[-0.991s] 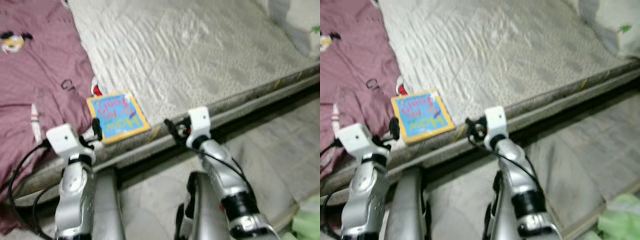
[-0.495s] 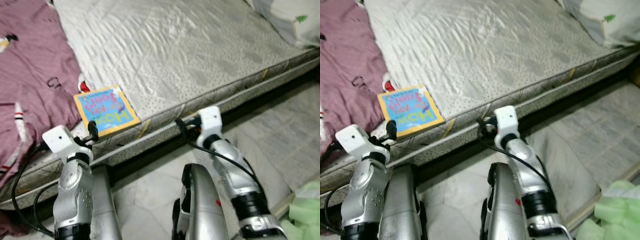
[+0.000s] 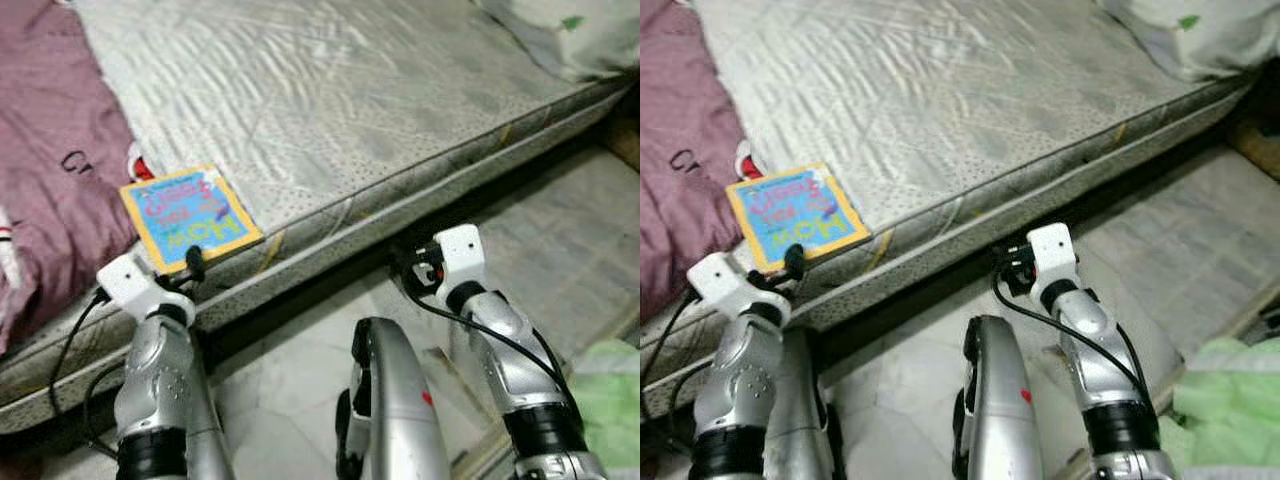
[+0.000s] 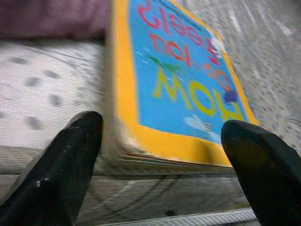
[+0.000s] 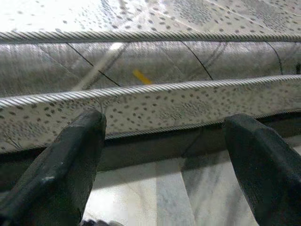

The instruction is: Clean up the room

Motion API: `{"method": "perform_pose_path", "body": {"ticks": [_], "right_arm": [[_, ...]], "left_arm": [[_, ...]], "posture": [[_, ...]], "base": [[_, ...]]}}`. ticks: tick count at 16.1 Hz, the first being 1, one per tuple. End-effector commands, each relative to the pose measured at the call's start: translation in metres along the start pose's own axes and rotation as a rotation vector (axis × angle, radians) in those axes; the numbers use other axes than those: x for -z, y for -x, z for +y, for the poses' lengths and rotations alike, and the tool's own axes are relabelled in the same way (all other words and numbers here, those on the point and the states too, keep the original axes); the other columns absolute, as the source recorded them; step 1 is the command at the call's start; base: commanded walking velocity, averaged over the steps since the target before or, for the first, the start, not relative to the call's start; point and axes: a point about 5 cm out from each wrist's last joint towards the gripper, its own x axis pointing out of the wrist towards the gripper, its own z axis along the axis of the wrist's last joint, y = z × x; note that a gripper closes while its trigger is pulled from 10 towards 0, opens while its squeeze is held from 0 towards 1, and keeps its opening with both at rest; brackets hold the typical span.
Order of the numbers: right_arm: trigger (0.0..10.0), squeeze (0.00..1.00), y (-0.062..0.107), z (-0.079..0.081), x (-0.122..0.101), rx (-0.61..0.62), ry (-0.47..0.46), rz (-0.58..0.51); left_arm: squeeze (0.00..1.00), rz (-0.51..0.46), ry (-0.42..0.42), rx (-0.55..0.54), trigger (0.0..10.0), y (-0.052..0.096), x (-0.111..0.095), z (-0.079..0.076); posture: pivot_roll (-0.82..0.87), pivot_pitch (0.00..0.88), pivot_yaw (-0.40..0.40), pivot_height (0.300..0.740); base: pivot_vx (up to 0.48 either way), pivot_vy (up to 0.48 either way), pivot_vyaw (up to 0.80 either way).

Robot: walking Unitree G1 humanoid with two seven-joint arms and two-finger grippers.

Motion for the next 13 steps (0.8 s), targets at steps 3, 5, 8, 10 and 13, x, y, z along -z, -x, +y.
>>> {"method": "perform_pose_path", "body": {"ticks": [3,5,8,10,13], "right_arm": [[10.0,0.00,0.006,-0.008,-0.003,0.017,0.026,0.000],[10.0,0.00,0.005,-0.008,-0.005,0.006,0.035,-0.002],[10.0,0.00,0.002,-0.004,-0.008,-0.011,0.042,-0.008],[10.0,0.00,0.000,-0.002,-0.010,-0.019,0.045,-0.015],[10.0,0.00,-0.002,-0.001,-0.012,-0.022,0.049,-0.026]], "left_arm": [[0.00,-0.010,0.056,0.031,10.0,-0.004,0.003,0.001],[0.00,-0.023,0.102,0.064,10.0,-0.004,0.002,-0.002],[0.00,-0.028,0.172,0.111,10.0,-0.002,0.004,-0.001],[0.00,-0.013,0.245,0.164,10.0,-0.003,0.007,0.001],[0.00,0.058,0.449,0.253,0.0,-0.010,0.018,0.007]], "posture": [[-0.13,0.200,-0.131,0.509],[-0.13,0.194,-0.141,0.509],[-0.13,0.190,-0.150,0.509],[-0.13,0.185,-0.156,0.509],[-0.13,0.173,-0.157,0.509]], "base": [[0.000,0.000,0.00],[0.000,0.000,0.00],[0.000,0.000,0.00],[0.000,0.000,0.00],[0.000,0.000,0.00]]}}
